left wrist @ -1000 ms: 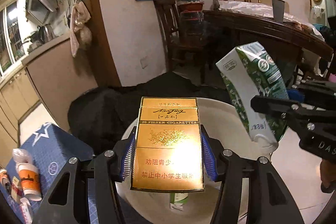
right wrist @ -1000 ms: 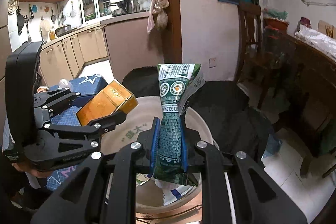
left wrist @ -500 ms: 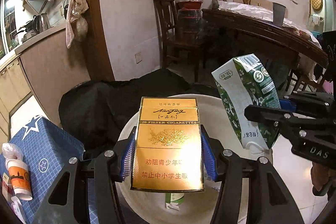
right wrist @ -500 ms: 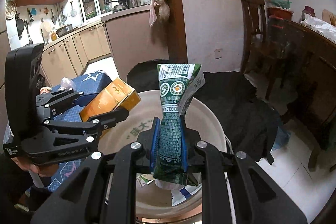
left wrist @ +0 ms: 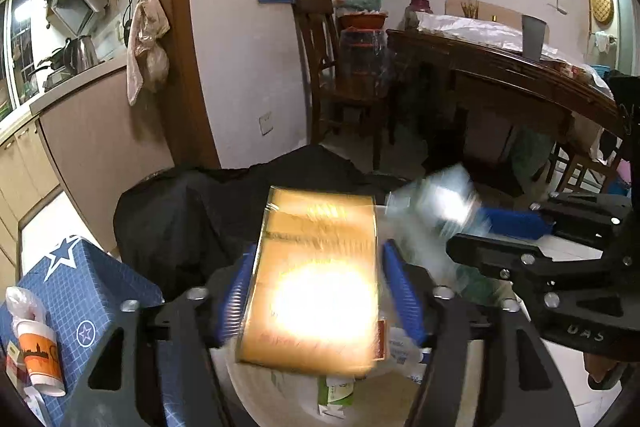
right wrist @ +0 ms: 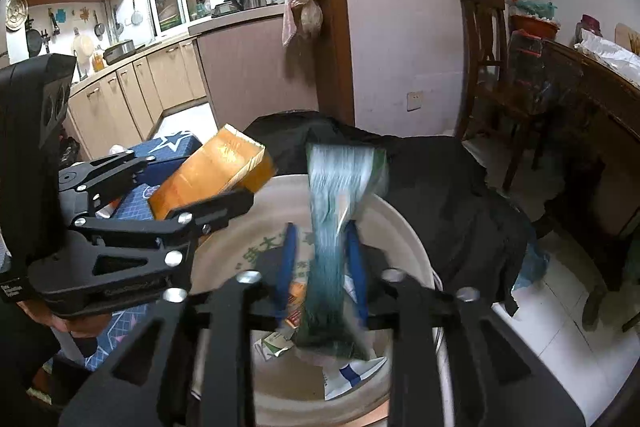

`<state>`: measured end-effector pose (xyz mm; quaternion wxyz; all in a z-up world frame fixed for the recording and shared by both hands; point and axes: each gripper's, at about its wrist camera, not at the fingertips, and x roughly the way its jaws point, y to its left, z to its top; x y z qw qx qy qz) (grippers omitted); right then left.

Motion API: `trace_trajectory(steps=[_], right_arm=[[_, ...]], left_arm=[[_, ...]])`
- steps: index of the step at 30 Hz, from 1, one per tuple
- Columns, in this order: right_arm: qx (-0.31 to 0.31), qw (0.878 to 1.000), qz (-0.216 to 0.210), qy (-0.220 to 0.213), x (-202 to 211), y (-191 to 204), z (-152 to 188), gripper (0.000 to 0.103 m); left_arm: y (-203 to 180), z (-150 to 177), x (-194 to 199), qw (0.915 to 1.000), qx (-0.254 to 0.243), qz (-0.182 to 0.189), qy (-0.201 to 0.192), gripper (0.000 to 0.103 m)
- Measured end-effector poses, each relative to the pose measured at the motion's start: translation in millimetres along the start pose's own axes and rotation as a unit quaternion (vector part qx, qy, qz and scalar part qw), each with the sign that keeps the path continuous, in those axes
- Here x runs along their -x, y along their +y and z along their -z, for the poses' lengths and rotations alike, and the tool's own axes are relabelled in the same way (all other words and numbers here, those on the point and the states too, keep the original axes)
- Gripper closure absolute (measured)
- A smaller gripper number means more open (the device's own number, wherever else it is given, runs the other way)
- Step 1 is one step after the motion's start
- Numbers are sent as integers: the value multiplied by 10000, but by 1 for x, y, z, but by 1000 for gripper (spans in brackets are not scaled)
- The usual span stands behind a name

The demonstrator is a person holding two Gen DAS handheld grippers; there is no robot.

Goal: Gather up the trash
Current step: 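Open both tools to drop the cigarette box and carton into the bucket, then move both open tools back over the table toward the cups and boxes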

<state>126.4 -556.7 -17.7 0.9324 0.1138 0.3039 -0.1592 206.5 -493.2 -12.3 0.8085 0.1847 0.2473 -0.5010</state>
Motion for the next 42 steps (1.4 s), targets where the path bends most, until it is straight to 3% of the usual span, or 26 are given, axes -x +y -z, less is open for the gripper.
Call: trace_trajectory(steps=[21, 27, 30, 39, 42], right_arm=[[-77, 9998, 156, 109, 2, -7, 9, 72], [-47, 9999, 156, 55, 6, -1, 11, 71], [-17, 10000, 55, -79, 11, 9, 10, 58], [449, 9971, -558, -251, 12, 76, 1, 53], [595, 9941, -878, -234, 7, 105, -1, 46]], left_arm=[[1, 11, 6, 9999, -71, -111, 3, 36], [14, 26, 26, 9995, 29, -317, -64, 36], [27, 42, 46, 9989, 41, -444, -142, 36], [104, 99, 107, 9926, 797, -910, -56, 36], [121, 119, 125, 9898, 860, -1139, -13, 36]])
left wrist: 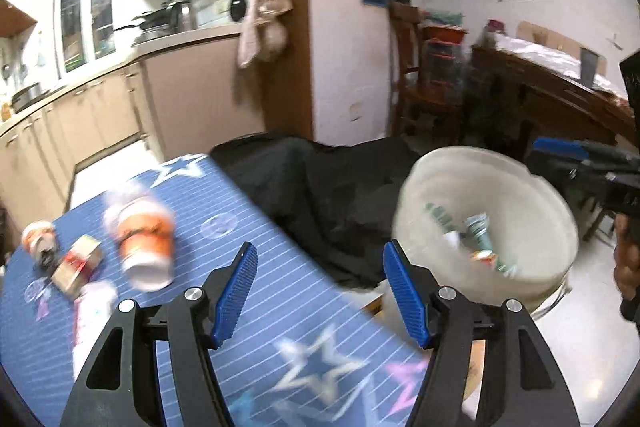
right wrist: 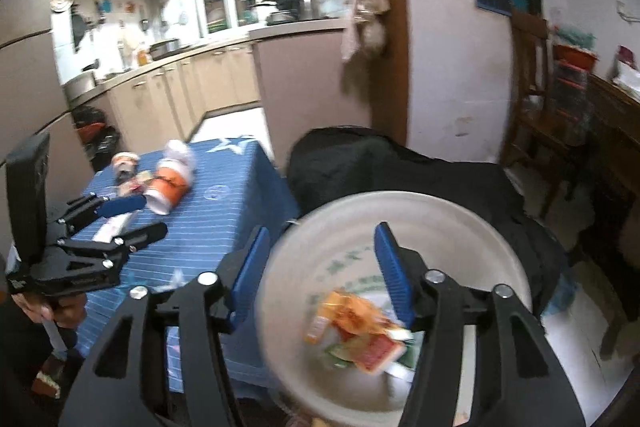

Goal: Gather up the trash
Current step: 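Move both open tools back over the table toward the cups and boxes, then grasp the orange paper cup rim with the left tool while the right tool grasps the white medicine box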

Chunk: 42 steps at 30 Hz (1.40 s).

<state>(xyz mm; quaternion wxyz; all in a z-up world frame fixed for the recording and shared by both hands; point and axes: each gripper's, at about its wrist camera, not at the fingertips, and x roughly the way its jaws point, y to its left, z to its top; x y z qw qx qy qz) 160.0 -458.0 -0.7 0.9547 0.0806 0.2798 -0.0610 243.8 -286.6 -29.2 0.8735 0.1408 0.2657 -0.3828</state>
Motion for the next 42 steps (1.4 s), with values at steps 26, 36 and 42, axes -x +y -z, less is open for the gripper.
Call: trace_trajectory(steps=[26, 36, 42], right_arm=[[885, 9699, -1984, 1101, -127, 251, 22, 21], [918, 9600, -2250, 1391, -136, 285, 29, 20], [825, 9623, -2165, 1425, -141, 280, 18, 20]], left_arm=[[313, 90, 100, 9673, 1572, -1980, 188, 32], [472, 30, 5, 9822, 1636, -792, 474, 31], [508, 24, -46, 9880, 1437, -143, 542, 26]])
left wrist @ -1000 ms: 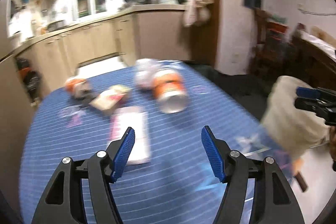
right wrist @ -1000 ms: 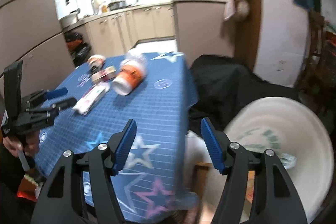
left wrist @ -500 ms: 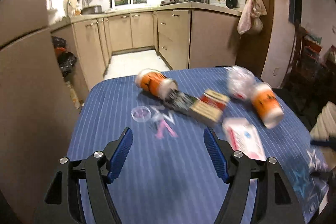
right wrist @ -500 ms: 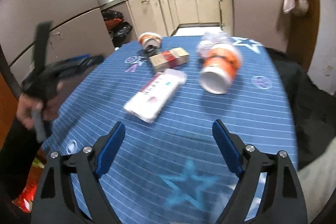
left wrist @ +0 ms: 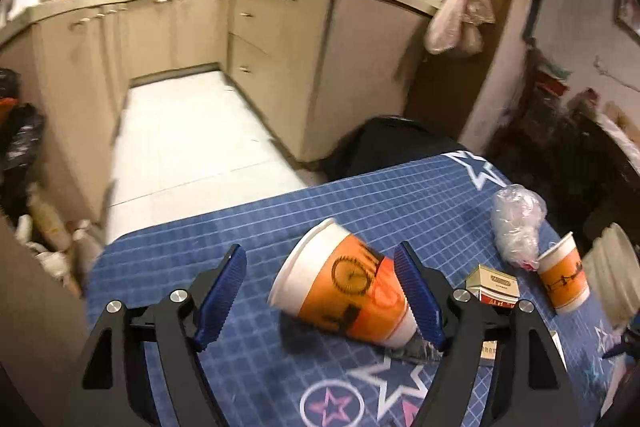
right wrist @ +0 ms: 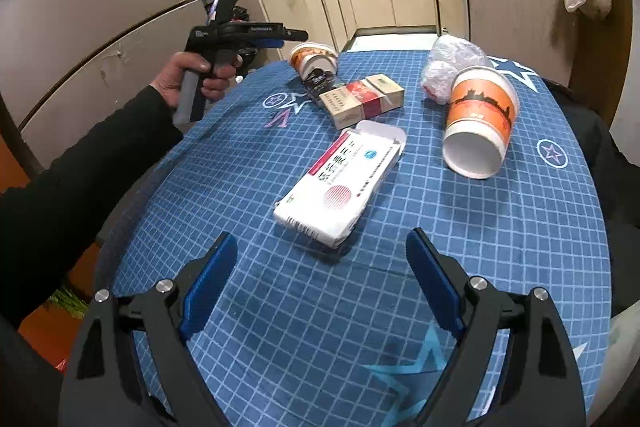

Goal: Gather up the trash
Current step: 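Grasp the orange paper cup rim with the left tool while the right tool grasps the white medicine box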

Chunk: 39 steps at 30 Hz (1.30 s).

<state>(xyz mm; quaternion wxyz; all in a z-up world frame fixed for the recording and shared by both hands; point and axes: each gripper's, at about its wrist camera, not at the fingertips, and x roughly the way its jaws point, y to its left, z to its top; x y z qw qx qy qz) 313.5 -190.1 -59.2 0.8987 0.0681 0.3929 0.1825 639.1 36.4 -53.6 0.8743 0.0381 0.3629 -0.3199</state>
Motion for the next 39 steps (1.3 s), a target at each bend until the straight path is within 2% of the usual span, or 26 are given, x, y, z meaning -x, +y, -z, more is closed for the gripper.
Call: trace_trajectory(steps=[2, 6, 7, 8, 11, 14, 16, 17, 19, 21, 24, 26, 29, 30, 31, 32, 33, 34, 38, 39], right_arm=[[-15, 10000, -13, -41, 0, -3, -2, 20], [-9, 9999, -56, -85, -5, -8, -7, 20], [-12, 9999, -54, -85, -7, -10, -8, 20], [-18, 9999, -16, -110, -9, -11, -10, 20], [-10, 9997, 175, -164, -16, -13, -17, 27], [122, 9986, 470, -214, -24, -10, -24, 28], [185, 9979, 591, -214, -29, -4, -26, 28], [238, 9968, 740, -199, -32, 0, -27, 28], [257, 9956, 880, -190, -37, 5, -26, 27], [156, 9957, 898, -143, -40, 9, -24, 25], [335, 9933, 1064, -294, -34, 19, -20, 18], [341, 9932, 1075, -301, -33, 16, -19, 17], [175, 9923, 1191, -288, -32, 10, -18, 16], [95, 9920, 1224, -294, -32, 9, -18, 15], [25, 9920, 1233, -282, -34, 7, -19, 12], [-16, 9919, 1240, -266, -36, 8, -19, 11], [-84, 9916, 1272, -234, -39, 9, -20, 11], [-142, 9913, 1287, -233, -40, 11, -20, 11], [-675, 9874, 1417, -200, -52, 14, -26, 11], [-934, 9827, 1594, -155, -61, 14, -27, 11]], left_arm=[[1, 0, -11, 9992, -151, 331, 183, 26], [-4, 3, -20, 9965, -399, 600, 424, 28], [-7, 4, -19, 9955, -501, 679, 421, 38], [-9, 7, -19, 9949, -571, 709, 427, 42], [-14, 16, -11, 9949, -570, 741, 384, 44], [-26, 31, 5, 9932, -675, 913, 258, 53], [-33, 42, 22, 9921, -737, 1010, 121, 79], [-35, 48, 29, 9921, -727, 1021, 103, 83], [-44, 64, 43, 9916, -896, 930, 62, 97], [-51, 78, 51, 9908, -948, 963, 121, 97], [-51, 90, 69, 9903, -971, 993, 12, 97], [-48, 92, 79, 9917, -966, 844, -124, 96], [-42, 91, 84, 9940, -803, 704, -230, 89], [-43, 92, 85, 9944, -798, 628, -294, 81], [-45, 91, 85, 9943, -809, 608, -331, 67], [-47, 91, 84, 9943, -820, 581, -369, 56], [-48, 92, 80, 9948, -820, 478, -379, 37], [-48, 92, 78, 9953, -801, 395, -384, 34], [-44, 95, 62, 9977, -548, 343, -218, 37], [-44, 96, 58, 9983, -463, 345, -119, 47]])
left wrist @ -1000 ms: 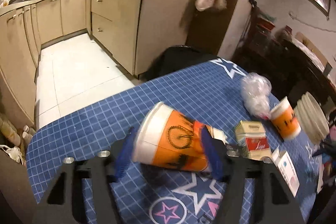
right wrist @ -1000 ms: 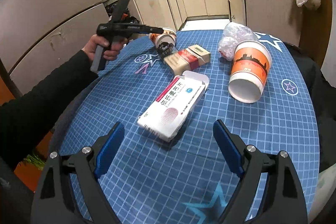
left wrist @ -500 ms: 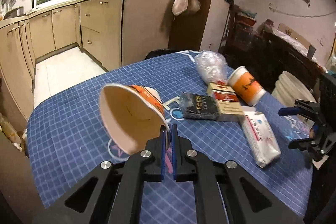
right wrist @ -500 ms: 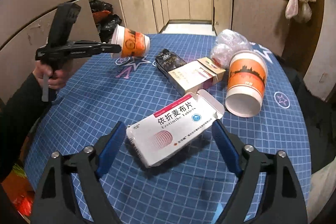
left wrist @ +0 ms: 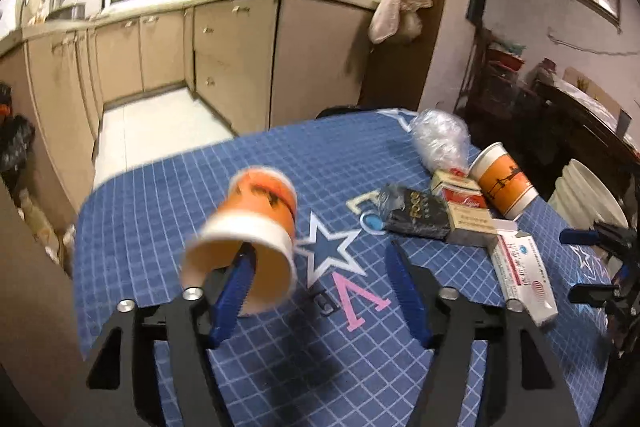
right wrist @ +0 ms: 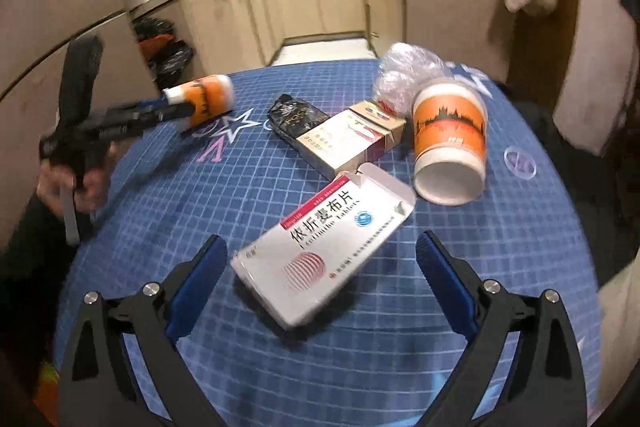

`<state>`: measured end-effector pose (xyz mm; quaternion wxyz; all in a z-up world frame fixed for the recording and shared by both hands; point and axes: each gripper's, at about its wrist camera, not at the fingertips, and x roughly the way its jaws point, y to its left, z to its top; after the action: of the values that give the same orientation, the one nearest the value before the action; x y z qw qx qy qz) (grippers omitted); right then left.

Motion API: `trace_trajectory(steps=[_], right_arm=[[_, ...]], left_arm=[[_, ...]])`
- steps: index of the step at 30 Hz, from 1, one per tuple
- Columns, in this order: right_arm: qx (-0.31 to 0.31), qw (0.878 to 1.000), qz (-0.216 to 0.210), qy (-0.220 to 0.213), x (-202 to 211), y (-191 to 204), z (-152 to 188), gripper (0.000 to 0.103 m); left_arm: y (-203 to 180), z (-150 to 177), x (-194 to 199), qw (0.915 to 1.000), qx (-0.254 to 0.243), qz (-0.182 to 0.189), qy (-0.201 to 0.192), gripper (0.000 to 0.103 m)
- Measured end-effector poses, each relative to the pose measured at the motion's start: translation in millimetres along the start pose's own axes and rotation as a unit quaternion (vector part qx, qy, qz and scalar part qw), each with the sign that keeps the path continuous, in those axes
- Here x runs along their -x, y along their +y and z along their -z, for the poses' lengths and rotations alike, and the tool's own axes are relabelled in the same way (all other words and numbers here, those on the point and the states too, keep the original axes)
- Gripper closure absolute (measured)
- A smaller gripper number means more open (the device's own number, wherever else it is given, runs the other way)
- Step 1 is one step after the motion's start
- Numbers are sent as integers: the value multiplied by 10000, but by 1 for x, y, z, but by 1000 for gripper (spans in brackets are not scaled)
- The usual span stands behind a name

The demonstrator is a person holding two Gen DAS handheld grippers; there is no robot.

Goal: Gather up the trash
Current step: 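Grasp the orange paper cup rim with the left tool while the right tool grasps the white medicine box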

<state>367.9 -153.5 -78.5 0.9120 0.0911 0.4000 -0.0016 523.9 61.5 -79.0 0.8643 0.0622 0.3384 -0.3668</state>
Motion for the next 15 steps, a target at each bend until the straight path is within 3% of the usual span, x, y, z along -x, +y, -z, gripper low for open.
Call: trace_trajectory(steps=[1, 4, 7, 8, 9, 10, 15], right_arm=[[-165, 9998, 140, 41, -5, 1, 0, 11], [-545, 9975, 450, 87, -23, 11, 3, 11], [-398, 9954, 860, 103, -38, 23, 6, 11], [-397, 9950, 866, 305, -46, 21, 6, 12], [-448, 9952, 843, 221, -43, 18, 6, 13], [-414, 9954, 832, 221, -42, 14, 7, 21], [-391, 9980, 448, 208, -28, -7, 20, 31]], left_arm=[[1, 2, -4, 9999, 78, 80, 91, 61], [-5, 8, -12, 9997, 37, 82, 230, 81], [-9, 8, -7, 9999, 47, 138, 39, 91], [-10, 9, -6, 9999, 48, 141, 20, 93], [-10, 9, -6, 9999, 63, 102, 18, 94], [-10, 10, -6, 9999, 88, 74, 23, 94], [-10, 11, -3, 9998, 194, -45, 70, 95]])
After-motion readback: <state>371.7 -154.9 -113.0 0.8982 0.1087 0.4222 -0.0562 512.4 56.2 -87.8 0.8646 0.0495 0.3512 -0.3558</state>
